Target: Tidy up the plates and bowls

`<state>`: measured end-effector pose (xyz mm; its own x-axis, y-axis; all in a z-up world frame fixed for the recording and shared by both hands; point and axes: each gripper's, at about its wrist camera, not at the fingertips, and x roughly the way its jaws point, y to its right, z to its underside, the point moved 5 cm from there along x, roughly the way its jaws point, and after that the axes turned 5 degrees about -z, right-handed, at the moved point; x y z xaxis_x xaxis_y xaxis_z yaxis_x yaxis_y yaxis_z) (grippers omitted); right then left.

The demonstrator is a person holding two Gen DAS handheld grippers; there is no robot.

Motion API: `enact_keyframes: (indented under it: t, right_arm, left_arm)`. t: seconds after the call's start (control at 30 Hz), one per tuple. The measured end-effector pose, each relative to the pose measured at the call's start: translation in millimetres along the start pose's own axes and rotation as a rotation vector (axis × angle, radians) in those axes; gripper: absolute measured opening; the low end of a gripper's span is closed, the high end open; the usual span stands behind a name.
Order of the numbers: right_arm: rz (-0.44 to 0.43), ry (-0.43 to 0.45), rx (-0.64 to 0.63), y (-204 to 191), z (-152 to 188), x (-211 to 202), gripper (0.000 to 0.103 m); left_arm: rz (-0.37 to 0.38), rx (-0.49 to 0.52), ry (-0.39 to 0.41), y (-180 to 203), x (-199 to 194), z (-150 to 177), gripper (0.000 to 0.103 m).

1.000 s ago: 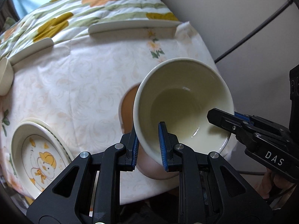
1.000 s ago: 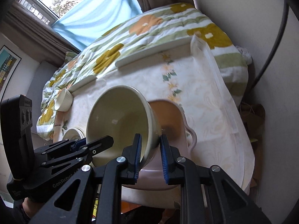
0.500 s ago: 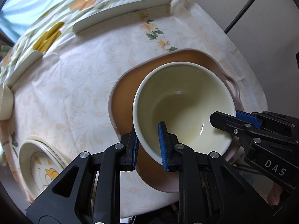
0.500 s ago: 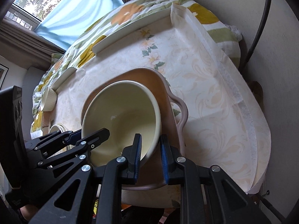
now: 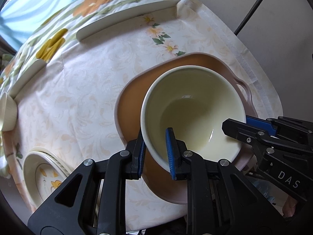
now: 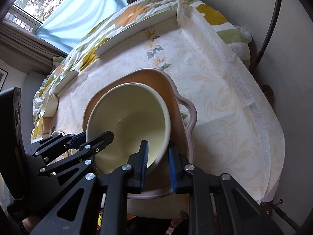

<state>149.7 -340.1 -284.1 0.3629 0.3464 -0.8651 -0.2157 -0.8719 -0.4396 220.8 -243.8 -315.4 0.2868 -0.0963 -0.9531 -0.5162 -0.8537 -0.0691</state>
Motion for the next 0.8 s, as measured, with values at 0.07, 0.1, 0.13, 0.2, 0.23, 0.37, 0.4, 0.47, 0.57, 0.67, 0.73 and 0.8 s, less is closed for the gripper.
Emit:
enact_keyframes:
  t: [0.07, 0.1, 0.13, 0.2, 0.23, 0.37, 0.4, 0.47, 0.57, 0.67, 0.73, 0.8]
  right_arm:
    - [0.006, 0.002, -0.015, -1.6, 0.6, -1.7, 0.018]
    - [0.002, 0.003, -0.016, -1.9, 0.9, -2.1, 0.018]
    - [-0.001, 0.004, -0.016, -2.3, 1.4, -2.8, 0.018]
    - [-0.008, 0.013, -0.018, -2.1, 1.5, -5.6, 0.018]
    - [-0.009, 0.014, -0.021, -2.6, 1.8, -6.6, 0.018]
    - [0.004, 0.024, -0.049, -5.6, 4.2, -13.3, 0.018]
    - [0.006, 0.025, -0.058, -6.7, 5.2, -14.9, 0.018]
    - [0.012, 0.031, -0.075, -8.0, 7.3, -18.7, 0.018]
    - [0.008, 0.050, -0.096, -8.9, 10.8, -29.4, 0.018]
    - [-0.003, 0.076, -0.127, -9.4, 14.9, -42.5, 0.018]
    - [-0.002, 0.088, -0.150, -9.8, 17.8, -48.9, 0.018]
    - [-0.009, 0.102, -0.177, -11.0, 20.1, -56.3, 0.018]
  left_arm:
    - [-0.008, 0.000, 0.004, -0.2, -1.2, 0.6, 0.017]
    - [-0.011, 0.000, 0.005, -0.5, -2.2, 1.5, 0.017]
    - [-0.013, -0.004, 0.006, -1.1, -2.3, 1.4, 0.017]
    - [-0.014, -0.009, 0.009, -1.9, -3.4, 1.1, 0.017]
    - [-0.016, -0.011, 0.010, -2.4, -4.3, 1.4, 0.017]
    - [-0.016, -0.025, 0.021, -3.6, -10.2, 2.4, 0.017]
    - [-0.018, -0.028, 0.022, -3.8, -11.3, 2.6, 0.017]
    - [-0.019, -0.037, 0.029, -4.3, -15.3, 2.5, 0.017]
    - [-0.021, -0.047, 0.051, -5.0, -26.0, 1.5, 0.017]
    - [-0.024, -0.058, 0.086, -3.7, -39.3, 2.5, 0.017]
    - [-0.023, -0.076, 0.104, -3.6, -47.1, 5.1, 0.017]
    - [-0.017, -0.099, 0.123, -4.0, -55.3, 8.2, 0.017]
